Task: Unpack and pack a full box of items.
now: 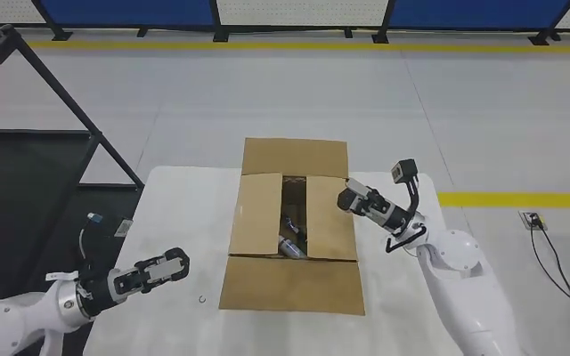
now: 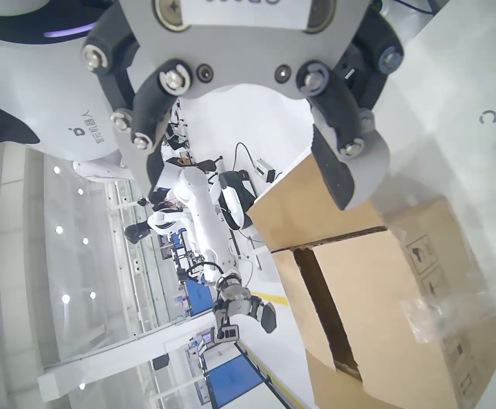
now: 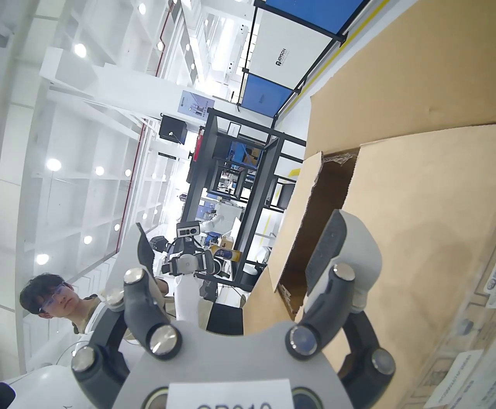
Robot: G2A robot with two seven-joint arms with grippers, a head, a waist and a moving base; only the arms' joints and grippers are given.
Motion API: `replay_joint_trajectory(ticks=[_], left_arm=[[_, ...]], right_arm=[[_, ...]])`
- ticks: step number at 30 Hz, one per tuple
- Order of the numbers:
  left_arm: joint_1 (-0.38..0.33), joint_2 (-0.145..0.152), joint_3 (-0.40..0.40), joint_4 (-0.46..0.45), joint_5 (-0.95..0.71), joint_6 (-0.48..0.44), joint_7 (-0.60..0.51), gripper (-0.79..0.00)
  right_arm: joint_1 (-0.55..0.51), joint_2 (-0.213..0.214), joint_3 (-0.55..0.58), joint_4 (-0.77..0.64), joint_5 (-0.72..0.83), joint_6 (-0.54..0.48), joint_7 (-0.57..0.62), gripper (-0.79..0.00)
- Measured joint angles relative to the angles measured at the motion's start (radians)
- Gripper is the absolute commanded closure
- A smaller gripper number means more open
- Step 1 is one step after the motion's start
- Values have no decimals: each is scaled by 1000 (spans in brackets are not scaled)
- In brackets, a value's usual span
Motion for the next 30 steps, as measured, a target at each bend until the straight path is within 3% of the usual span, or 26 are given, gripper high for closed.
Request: replay_joint_trajectory(ticks=[6,11,20,30], left_arm=[[-18,2,39,47,-63,26,45,-785],[-26,11,32,123,-122,10,-16,-785],[22,29,17,206,-145,-41,-150,-785],[40,42,49,215,-152,-84,-209,-785]], right_arm=[[94,-17,-51,111,-61,-29,-178,-785],[210,-39,-104,286,-83,-72,-276,-785],[387,-94,-204,603,-144,-128,-484,-785],[493,-150,-276,812,-161,-139,-538,-785]])
